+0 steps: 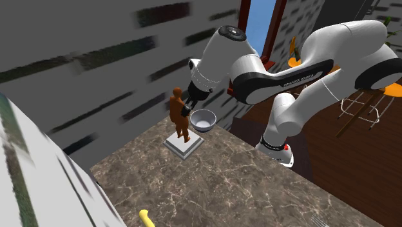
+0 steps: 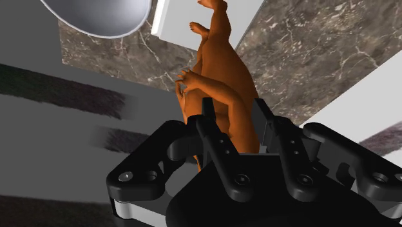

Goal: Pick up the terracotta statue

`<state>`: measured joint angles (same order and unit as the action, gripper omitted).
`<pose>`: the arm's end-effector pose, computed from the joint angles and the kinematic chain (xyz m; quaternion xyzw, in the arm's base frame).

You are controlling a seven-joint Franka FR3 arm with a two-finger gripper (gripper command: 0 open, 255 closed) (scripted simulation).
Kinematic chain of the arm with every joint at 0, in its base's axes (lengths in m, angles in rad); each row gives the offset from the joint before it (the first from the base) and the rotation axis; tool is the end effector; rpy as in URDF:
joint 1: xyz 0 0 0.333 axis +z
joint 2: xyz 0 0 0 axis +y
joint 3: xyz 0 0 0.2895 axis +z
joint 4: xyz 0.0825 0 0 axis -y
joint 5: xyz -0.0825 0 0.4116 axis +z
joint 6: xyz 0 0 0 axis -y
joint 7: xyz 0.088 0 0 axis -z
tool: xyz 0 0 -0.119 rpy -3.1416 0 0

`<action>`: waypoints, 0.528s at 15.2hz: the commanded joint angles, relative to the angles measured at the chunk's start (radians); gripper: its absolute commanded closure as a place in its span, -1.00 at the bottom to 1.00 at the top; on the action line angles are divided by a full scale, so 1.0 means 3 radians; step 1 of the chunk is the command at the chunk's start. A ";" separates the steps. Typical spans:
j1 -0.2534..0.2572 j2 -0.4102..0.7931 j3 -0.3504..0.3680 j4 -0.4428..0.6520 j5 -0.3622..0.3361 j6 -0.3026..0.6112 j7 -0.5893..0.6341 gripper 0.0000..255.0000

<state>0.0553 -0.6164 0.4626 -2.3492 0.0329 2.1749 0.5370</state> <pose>0.3935 0.2465 0.5313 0.9743 -0.0276 0.2236 0.0086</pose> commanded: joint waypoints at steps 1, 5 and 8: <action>-0.0001 0.0002 -0.0001 -0.0004 0.0002 -0.0002 0.0001 1.00; -0.0002 -0.0002 -0.0015 0.0033 0.0001 -0.0042 -0.0013 1.00; -0.0009 0.0002 -0.0037 0.0167 -0.0006 -0.0172 -0.0034 1.00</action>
<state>0.0522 -0.6134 0.4541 -2.3120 0.0310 2.1369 0.5287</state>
